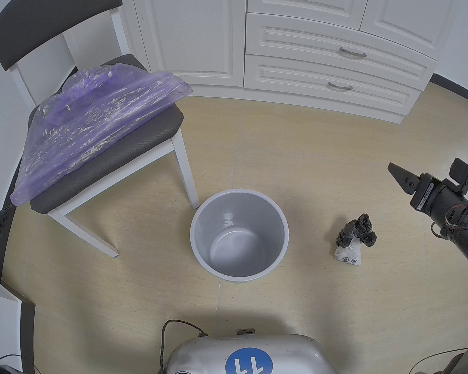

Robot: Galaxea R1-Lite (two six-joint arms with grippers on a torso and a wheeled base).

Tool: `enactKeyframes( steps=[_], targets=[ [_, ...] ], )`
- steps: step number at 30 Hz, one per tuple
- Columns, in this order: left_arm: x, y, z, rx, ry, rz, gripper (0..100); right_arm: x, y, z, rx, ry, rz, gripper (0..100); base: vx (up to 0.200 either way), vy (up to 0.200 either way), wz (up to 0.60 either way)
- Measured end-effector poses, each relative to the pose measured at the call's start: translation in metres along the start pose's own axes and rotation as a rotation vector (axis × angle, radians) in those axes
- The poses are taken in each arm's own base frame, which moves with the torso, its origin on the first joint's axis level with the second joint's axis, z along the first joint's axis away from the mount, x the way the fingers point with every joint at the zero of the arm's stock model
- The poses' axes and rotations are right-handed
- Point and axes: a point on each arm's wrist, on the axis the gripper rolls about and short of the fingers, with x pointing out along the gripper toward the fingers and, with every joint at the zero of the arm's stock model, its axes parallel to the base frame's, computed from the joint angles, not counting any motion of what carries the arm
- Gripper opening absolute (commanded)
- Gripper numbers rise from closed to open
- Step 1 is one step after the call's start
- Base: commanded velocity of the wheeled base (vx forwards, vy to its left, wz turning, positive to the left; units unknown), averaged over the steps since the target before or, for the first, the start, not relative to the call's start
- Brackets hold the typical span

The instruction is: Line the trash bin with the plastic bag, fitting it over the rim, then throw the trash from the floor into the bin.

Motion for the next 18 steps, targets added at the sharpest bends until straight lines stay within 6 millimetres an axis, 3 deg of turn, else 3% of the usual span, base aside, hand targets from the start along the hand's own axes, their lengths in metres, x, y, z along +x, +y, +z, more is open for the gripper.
enactKeyframes(
  steps=[18],
  targets=[
    [0.035, 0.003, -0.010, -0.069, -0.010, -0.018, 100, -0.002, -0.002, -0.002, -0.007, 0.007, 0.003, 100, 0.000, 0.000, 0.00]
  ],
)
